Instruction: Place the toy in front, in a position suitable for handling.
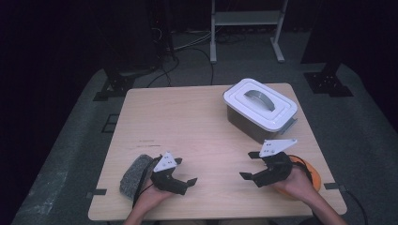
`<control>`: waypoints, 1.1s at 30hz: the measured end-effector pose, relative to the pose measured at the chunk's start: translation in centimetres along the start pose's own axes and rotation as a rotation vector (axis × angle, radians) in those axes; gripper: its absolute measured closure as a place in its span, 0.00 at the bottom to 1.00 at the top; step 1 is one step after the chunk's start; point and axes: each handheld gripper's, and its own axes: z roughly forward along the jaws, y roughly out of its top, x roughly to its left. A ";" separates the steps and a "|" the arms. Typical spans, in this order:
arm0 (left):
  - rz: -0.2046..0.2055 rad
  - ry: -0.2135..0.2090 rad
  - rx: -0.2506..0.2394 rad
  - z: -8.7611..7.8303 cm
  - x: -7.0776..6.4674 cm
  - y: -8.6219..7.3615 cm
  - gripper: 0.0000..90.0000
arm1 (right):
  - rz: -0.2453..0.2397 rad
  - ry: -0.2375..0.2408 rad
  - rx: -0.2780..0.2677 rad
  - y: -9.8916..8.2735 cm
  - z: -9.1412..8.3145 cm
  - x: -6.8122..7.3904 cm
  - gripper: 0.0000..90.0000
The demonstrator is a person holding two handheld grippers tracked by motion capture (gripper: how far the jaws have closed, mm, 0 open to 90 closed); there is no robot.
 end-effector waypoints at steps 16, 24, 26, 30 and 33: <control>0.002 -0.003 0.001 0.0 0.0 0.0 0.03 | -0.017 -0.026 0.012 -0.4 -2.9 -1.4 0.20; 0.003 -0.004 0.003 0.0 0.1 0.0 0.03 | -0.003 -0.038 0.012 -1.4 -3.7 -1.8 0.20; 0.004 -0.003 0.004 0.0 0.1 0.0 0.03 | 0.005 -0.042 0.013 -1.6 -4.1 -2.0 0.20; 0.003 -0.003 0.003 0.0 0.1 0.0 0.03 | 0.010 -0.056 0.008 -2.0 -4.9 -2.3 0.20; 0.002 -0.002 0.004 0.0 0.1 -0.1 0.03 | 0.018 -0.068 0.002 -2.3 -5.5 -2.5 0.20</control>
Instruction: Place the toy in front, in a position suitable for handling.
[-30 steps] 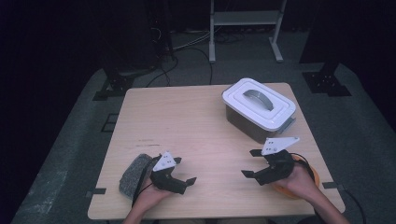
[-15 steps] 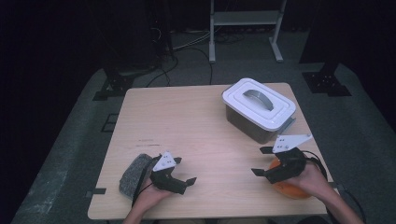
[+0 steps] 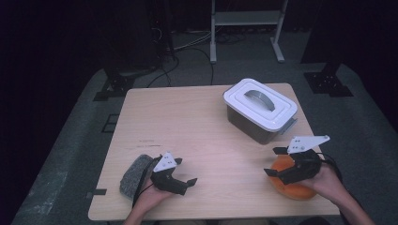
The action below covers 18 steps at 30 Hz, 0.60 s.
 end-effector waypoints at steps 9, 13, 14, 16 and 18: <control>0.001 0.001 -0.002 0.0 0.0 0.0 0.03 | 0.023 -0.025 -0.002 -1.3 -1.8 -0.6 0.20; 0.003 0.003 0.000 0.0 0.0 0.0 0.03 | 0.037 -0.031 -0.005 -1.8 -2.2 -0.8 0.20; 0.003 0.004 0.000 0.0 0.0 0.0 0.03 | 0.042 -0.033 -0.005 -2.0 -2.3 -0.9 0.20; 0.004 0.004 0.001 0.0 0.0 0.0 0.03 | 0.048 -0.043 -0.004 -2.6 -2.7 -1.0 0.20; 0.006 0.003 0.004 0.1 -0.1 0.0 0.03 | 0.051 -0.051 0.004 -3.0 -2.8 -1.1 0.20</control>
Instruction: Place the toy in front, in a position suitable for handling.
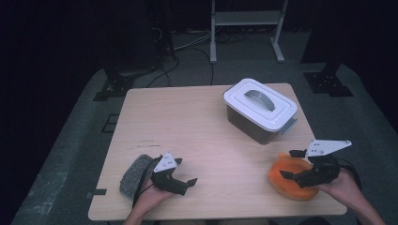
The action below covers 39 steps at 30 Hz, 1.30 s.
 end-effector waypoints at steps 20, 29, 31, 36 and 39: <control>0.001 0.001 0.007 0.1 0.0 -0.1 0.03 | 0.068 -0.036 0.019 -3.8 -0.5 -1.3 0.23; -0.001 0.002 0.008 0.2 0.0 -0.1 0.03 | 0.079 -0.051 0.002 -5.4 0.1 -1.4 0.36; -0.006 0.000 0.004 0.2 0.0 -0.1 0.03 | 0.073 -0.060 0.006 -5.7 0.3 -1.2 0.40; -0.004 0.001 0.007 0.2 0.0 -0.1 0.03 | 0.082 -0.085 0.032 -6.1 0.8 -1.1 0.46; -0.002 0.001 0.007 0.2 0.0 -0.1 0.03 | 0.068 -0.098 0.047 -6.0 1.0 -0.7 0.48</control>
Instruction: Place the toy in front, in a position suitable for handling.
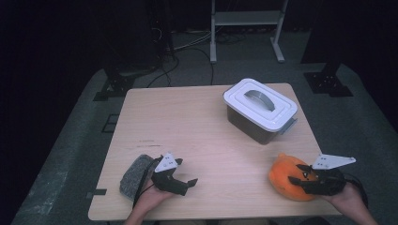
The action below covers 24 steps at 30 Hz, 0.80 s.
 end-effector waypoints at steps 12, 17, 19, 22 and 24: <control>0.002 0.001 0.001 0.0 0.0 0.0 0.03 | -0.003 0.024 0.000 -0.5 0.0 0.0 0.63; 0.004 0.001 -0.001 0.0 0.0 0.0 0.03 | 0.007 0.033 -0.006 -0.6 -0.1 0.0 0.67; 0.004 0.003 -0.001 0.0 0.0 0.0 0.03 | 0.007 0.034 -0.007 -0.5 -0.2 -0.1 0.69; 0.004 0.005 0.000 -0.1 0.1 0.0 0.03 | 0.013 0.035 -0.016 -0.4 -0.3 -0.2 0.71; -0.001 0.005 0.000 -0.1 0.1 0.0 0.03 | 0.016 0.037 -0.013 -0.1 -0.5 -0.2 0.71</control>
